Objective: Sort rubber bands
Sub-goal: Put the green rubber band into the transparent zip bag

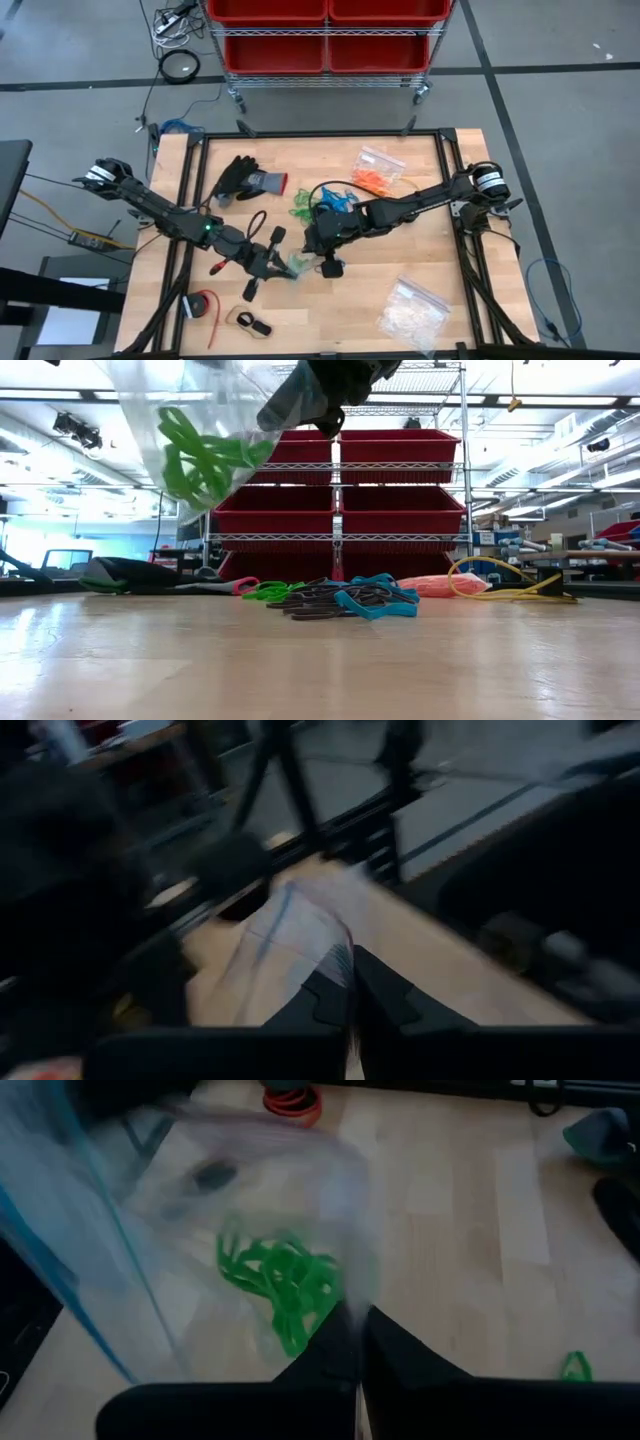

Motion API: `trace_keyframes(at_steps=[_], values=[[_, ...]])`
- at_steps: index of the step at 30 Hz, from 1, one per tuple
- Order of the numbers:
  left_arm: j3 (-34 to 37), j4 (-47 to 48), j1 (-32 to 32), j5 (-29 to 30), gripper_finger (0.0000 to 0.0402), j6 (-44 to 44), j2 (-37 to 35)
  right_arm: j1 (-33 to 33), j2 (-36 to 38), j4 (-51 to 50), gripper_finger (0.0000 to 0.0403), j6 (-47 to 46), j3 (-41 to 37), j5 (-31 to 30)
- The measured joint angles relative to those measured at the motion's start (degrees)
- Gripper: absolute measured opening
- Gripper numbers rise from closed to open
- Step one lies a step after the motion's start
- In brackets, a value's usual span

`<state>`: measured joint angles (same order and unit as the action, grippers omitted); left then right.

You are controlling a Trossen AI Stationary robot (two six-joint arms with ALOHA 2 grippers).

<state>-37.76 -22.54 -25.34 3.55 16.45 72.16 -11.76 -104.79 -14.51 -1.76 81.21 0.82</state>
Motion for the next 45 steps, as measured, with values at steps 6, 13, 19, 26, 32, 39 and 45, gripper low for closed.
trace_keyframes(at_steps=[6,13,19,26,32,39,45], values=[[0.0,3.1,0.49,4.85,0.0015,1.13,0.0,-1.6,0.0,-0.08,0.0,2.12,0.14,-7.75],[0.02,14.48,1.79,3.85,0.0015,-0.44,0.0,-1.54,0.0,0.12,0.0,-0.3,0.39,-11.67],[0.04,18.86,4.03,0.0,0.0015,5.53,0.0,-0.82,0.0,0.68,0.0,-2.71,0.39,-14.22],[-3.85,27.16,6.21,1.06,0.0015,13.12,-2.01,-0.78,0.0,2.53,0.0,-6.92,0.44,-17.04],[-11.67,41.68,6.4,3.26,0.0015,19.16,-3.28,-0.73,-0.37,5.17,0.0,-11.05,0.44,-19.53],[-16.18,58.57,6.61,4.86,0.0015,22.77,-2.8,0.16,-3.09,8.77,0.0,-17.5,1.26,-22.03],[-16.5,63.86,6.62,13.24,0.0015,27.68,-2.8,1.49,-9.23,6.59,0.0,-19.82,8.62,-22.47]])
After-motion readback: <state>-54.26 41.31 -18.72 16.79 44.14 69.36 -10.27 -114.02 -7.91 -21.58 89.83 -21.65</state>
